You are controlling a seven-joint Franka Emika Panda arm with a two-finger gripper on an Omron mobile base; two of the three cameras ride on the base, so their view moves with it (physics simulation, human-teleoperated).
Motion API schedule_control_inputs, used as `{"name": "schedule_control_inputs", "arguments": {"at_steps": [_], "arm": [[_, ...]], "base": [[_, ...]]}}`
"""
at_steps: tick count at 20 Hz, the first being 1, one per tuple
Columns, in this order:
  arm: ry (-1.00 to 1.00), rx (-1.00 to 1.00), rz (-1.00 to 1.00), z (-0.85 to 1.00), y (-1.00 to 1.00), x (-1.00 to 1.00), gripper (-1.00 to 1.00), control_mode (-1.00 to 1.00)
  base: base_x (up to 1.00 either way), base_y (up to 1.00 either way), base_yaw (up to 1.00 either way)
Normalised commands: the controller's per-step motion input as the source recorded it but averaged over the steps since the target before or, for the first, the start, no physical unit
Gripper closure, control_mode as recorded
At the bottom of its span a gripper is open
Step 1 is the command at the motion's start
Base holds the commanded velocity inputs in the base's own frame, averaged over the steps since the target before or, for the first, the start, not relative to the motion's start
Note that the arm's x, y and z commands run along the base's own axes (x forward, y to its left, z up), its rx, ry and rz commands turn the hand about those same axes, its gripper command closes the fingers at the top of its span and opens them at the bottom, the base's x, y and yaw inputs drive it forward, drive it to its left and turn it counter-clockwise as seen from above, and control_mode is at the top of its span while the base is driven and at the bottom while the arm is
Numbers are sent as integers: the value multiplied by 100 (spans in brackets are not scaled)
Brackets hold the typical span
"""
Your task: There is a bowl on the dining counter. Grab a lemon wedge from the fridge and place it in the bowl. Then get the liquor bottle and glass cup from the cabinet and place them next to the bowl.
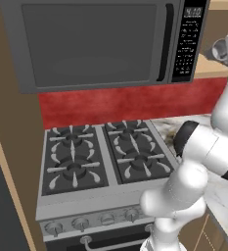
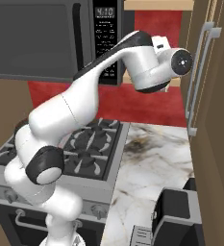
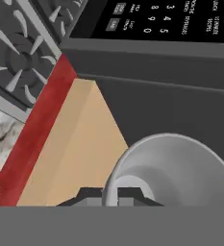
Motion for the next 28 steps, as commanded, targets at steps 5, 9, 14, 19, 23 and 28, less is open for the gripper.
{"name": "schedule_control_inputs", "arguments": {"at_steps": [5,9,14,19,23,28], "arm": [[-11,0,0,-17,21,-97,100,-100],[-2,0,0,-40,39,-85,100,-100],[0,0,0,-28,51,-76,100,-100],[-3,0,0,-12,49,-81,100,-100],[-2,0,0,-1,52,-77,100,-100],[-1,0,0,0,51,-70,100,-100]], "base": [[0,0,0],[0,0,0],[0,0,0],[0,0,0],[0,0,0],[0,0,0]]}}
